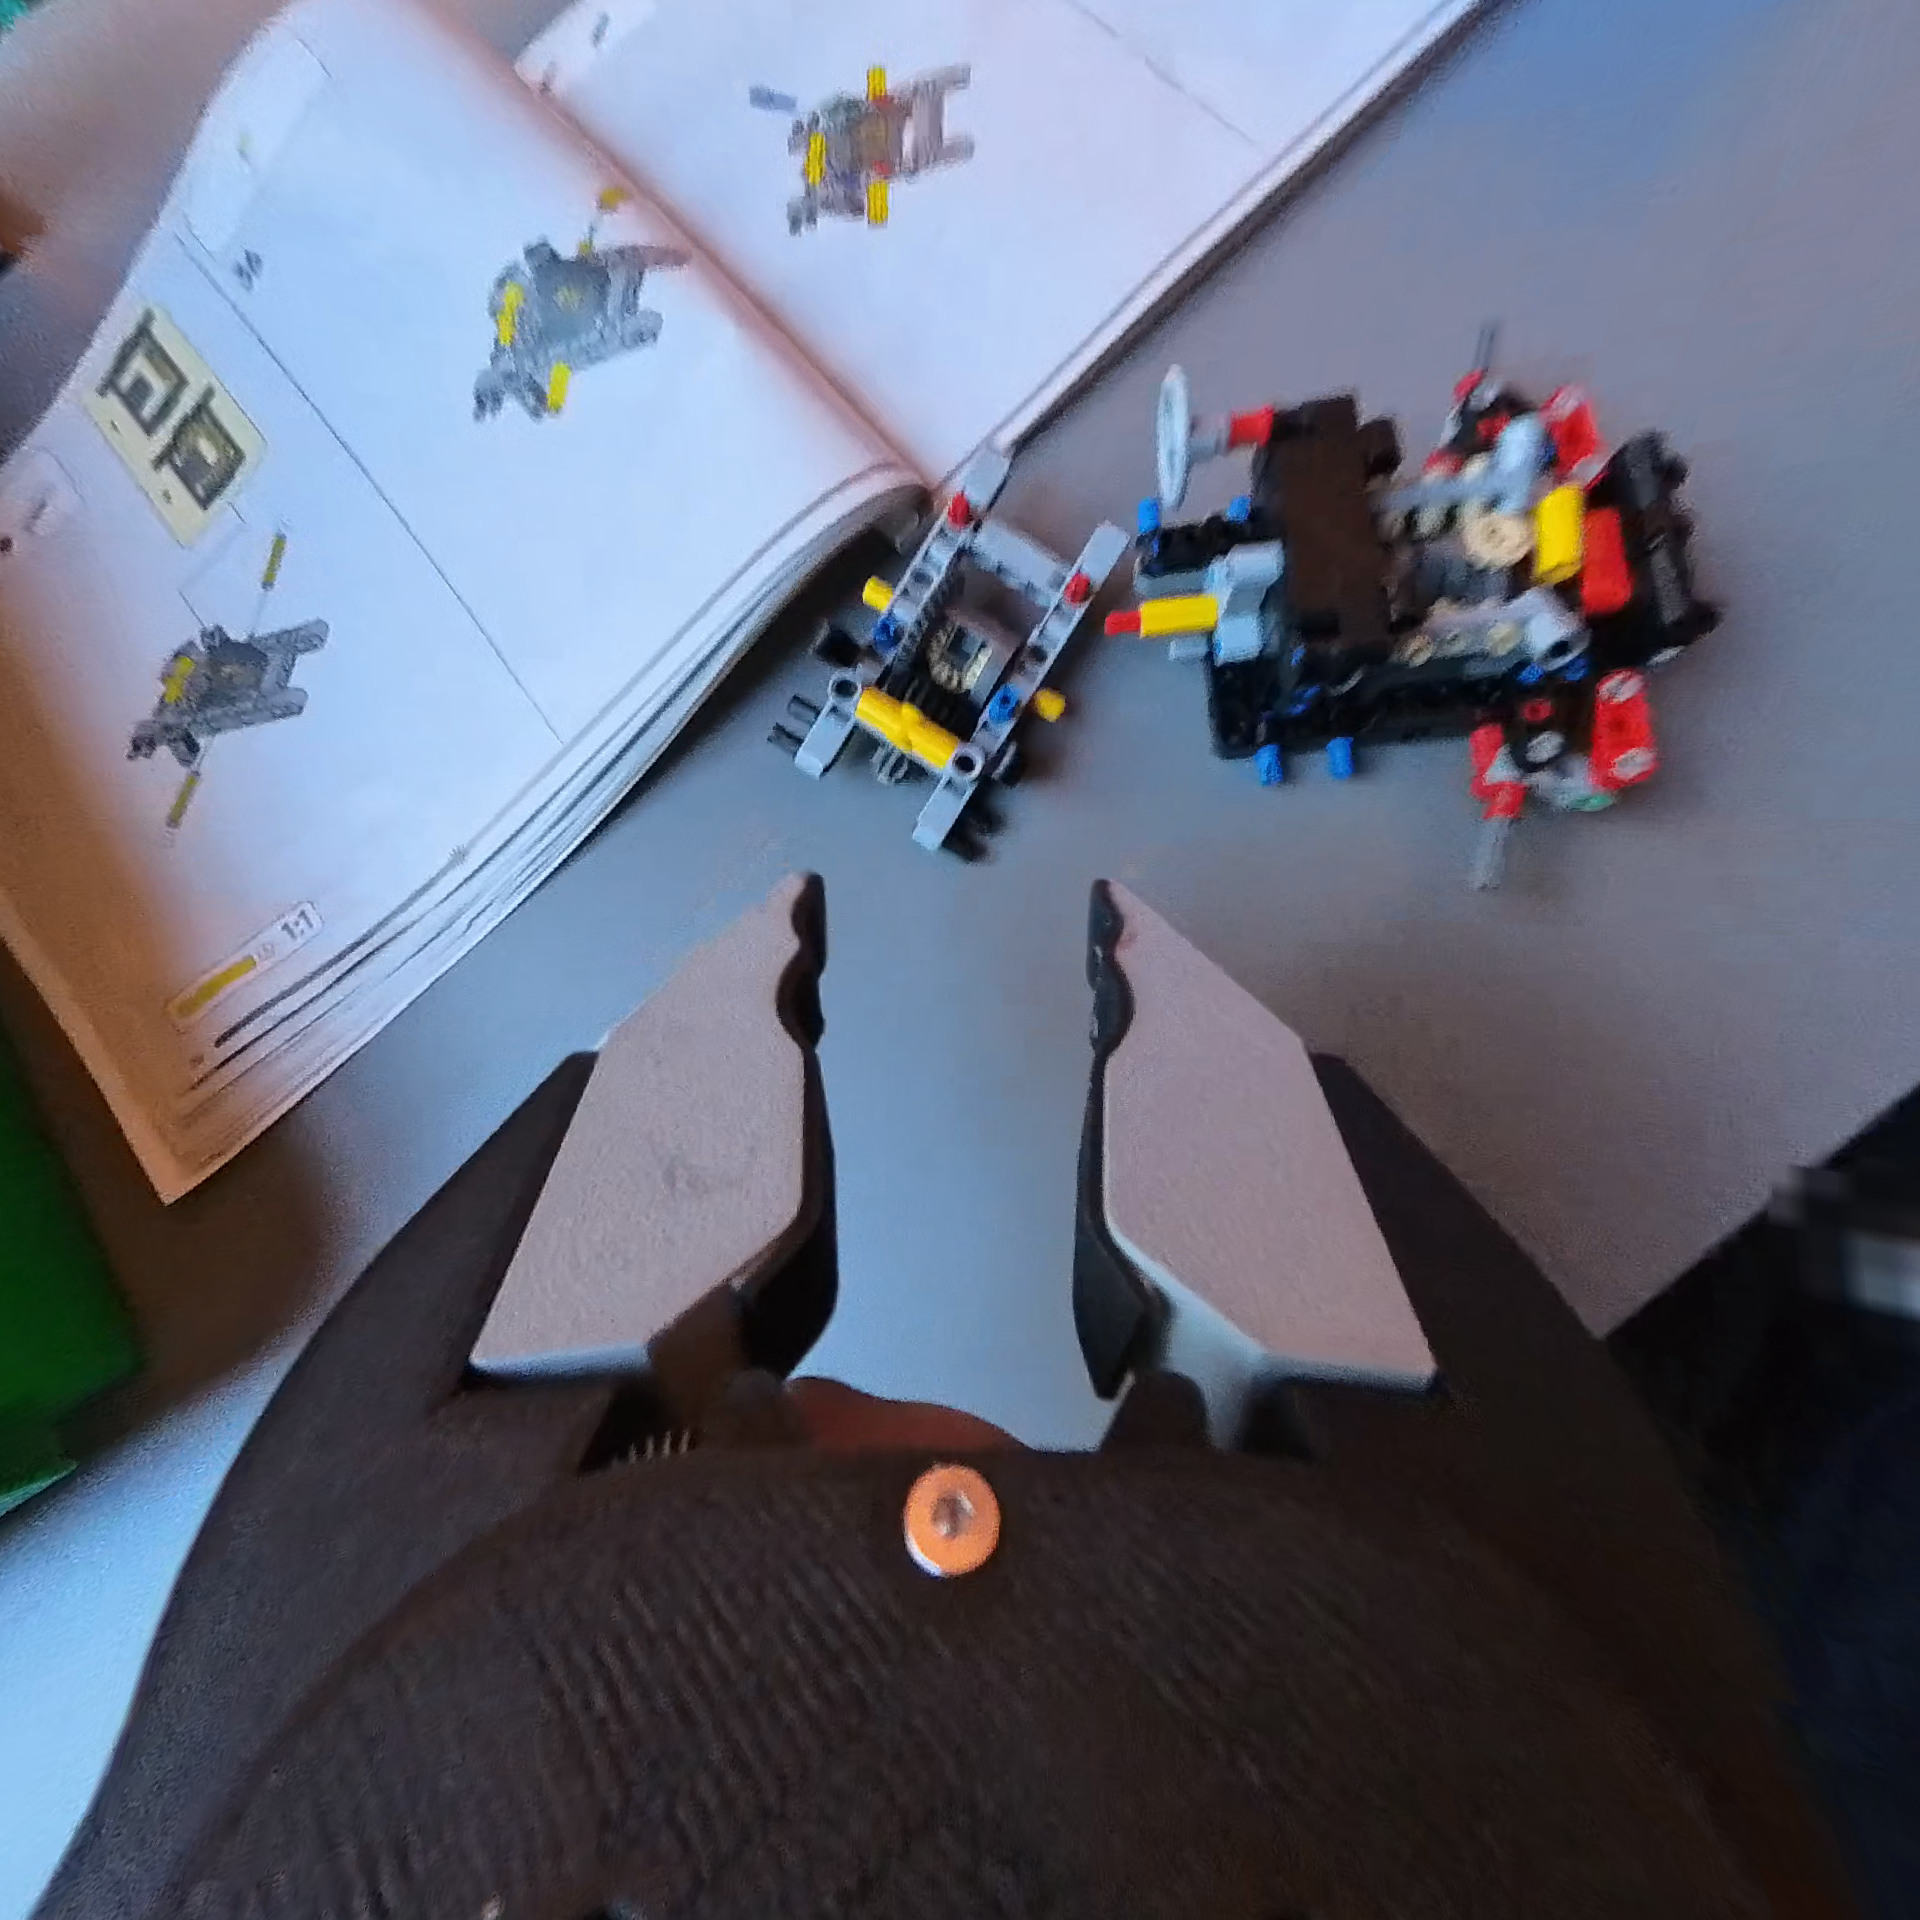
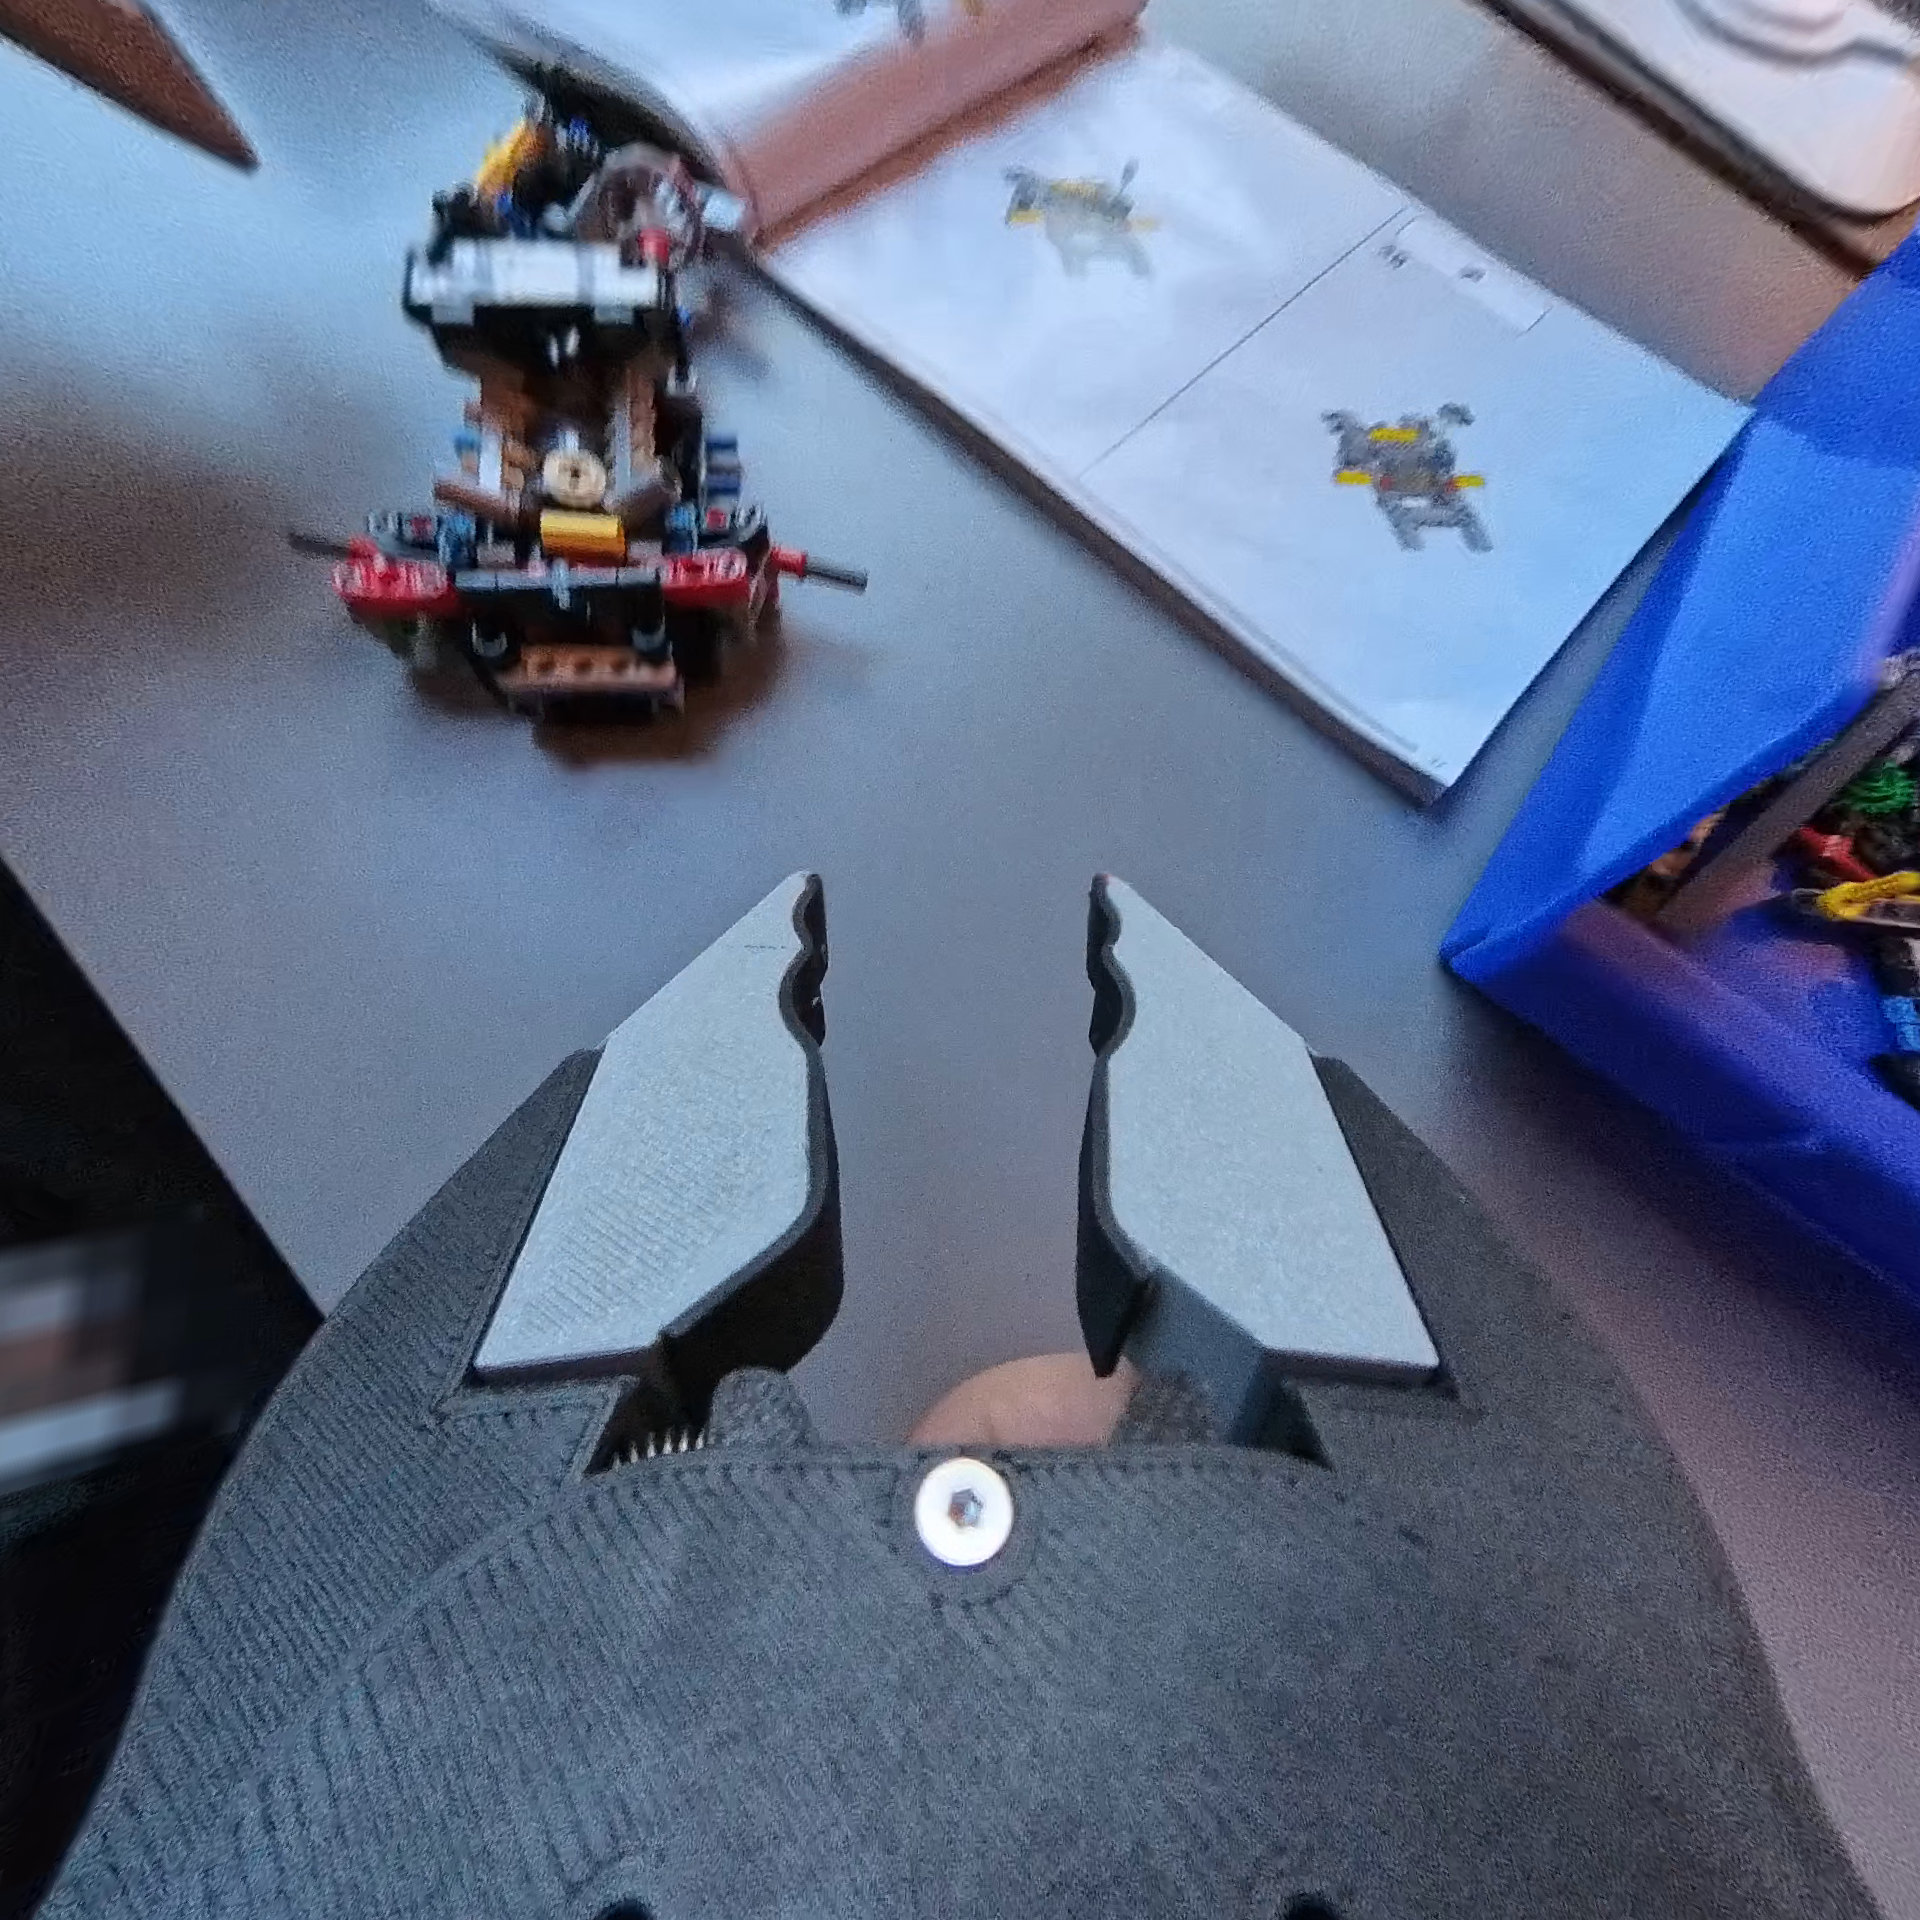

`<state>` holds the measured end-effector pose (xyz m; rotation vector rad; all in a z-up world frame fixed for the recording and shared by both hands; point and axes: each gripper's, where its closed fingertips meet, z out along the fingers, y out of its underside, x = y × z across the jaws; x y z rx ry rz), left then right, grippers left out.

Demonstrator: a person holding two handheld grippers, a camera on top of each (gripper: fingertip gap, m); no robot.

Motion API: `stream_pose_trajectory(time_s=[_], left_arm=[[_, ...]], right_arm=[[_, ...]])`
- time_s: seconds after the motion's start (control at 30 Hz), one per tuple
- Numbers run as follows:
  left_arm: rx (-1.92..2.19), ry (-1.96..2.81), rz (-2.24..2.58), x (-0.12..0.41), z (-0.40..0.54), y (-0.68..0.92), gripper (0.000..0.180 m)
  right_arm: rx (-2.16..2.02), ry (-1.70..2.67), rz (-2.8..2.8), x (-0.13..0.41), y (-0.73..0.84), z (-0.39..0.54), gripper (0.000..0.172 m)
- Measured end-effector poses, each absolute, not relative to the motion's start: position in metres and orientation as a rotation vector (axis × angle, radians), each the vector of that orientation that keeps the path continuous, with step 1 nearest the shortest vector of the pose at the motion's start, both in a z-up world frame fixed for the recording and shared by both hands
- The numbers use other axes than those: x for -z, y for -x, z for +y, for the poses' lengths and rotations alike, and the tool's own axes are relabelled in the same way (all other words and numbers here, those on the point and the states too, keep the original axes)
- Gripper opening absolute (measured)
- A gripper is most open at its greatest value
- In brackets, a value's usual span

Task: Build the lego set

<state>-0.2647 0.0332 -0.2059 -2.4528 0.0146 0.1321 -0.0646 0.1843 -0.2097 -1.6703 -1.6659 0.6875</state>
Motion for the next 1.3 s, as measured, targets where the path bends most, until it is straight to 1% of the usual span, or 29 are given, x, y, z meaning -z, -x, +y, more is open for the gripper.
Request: stream_pose_trajectory(time_s=[0.07,0.13,0.17,0.2,0.27,0.33,0.43,0.5,0.53,0.57,0.6,0.63,0.7,0.83,0.97,1.1,1.3], left_arm=[[-0.161,2.51,0.056,0.224,0.026,0.269,0.048],[-0.091,2.538,0.083,0.239,0.021,0.263,0.047],[-0.067,2.536,0.08,0.245,0.019,0.261,0.047],[-0.029,2.498,0.06,0.246,0.02,0.259,0.044],[0.032,2.459,0.042,0.246,0.017,0.258,0.044],[0.022,2.429,0.057,0.246,0.018,0.261,0.043],[0.005,2.376,0.092,0.246,0.025,0.261,0.049],[0.005,2.359,0.068,0.246,0.032,0.264,0.06],[0.004,2.338,0.062,0.246,0.036,0.264,0.063],[0.037,2.338,0.083,0.246,0.038,0.259,0.058],[0.044,2.339,0.098,0.247,0.039,0.256,0.063],[0.035,2.336,0.117,0.247,0.04,0.254,0.063],[0.033,2.328,0.151,0.246,0.041,0.25,0.057],[0.047,2.328,0.158,0.246,0.041,0.247,0.054],[0.075,2.33,0.145,0.246,0.042,0.247,0.054],[0.065,2.331,0.148,0.246,0.042,0.247,0.055],[0.063,2.331,0.147,0.246,0.042,0.247,0.055]], right_arm=[[-0.681,1.659,-1.741,0.227,0.057,0.181,0.048],[-0.667,1.651,-1.799,0.243,0.051,0.181,0.047],[-0.69,1.631,-1.81,0.247,0.05,0.179,0.044],[-0.738,1.612,-1.825,0.248,0.05,0.175,0.039],[-0.812,1.6,-1.877,0.248,0.05,0.166,0.039],[-0.85,1.591,-1.906,0.248,0.051,0.161,0.042],[-0.898,1.576,-1.895,0.243,0.058,0.159,0.044],[-0.93,1.559,-1.844,0.236,0.068,0.162,0.051],[-0.943,1.552,-1.815,0.232,0.074,0.164,0.054],[-0.961,1.546,-1.789,0.229,0.079,0.166,0.059],[-0.986,1.542,-1.769,0.226,0.084,0.167,0.062],[-1.015,1.542,-1.758,0.223,0.087,0.166,0.063],[-1.062,1.55,-1.75,0.221,0.092,0.165,0.062],[-1.125,1.547,-1.728,0.216,0.094,0.164,0.06],[-1.231,1.516,-1.654,0.203,0.091,0.166,0.051],[-1.3,1.452,-1.604,0.19,0.087,0.166,0.048],[-1.236,1.39,-1.602,0.188,0.085,0.164,0.042]])
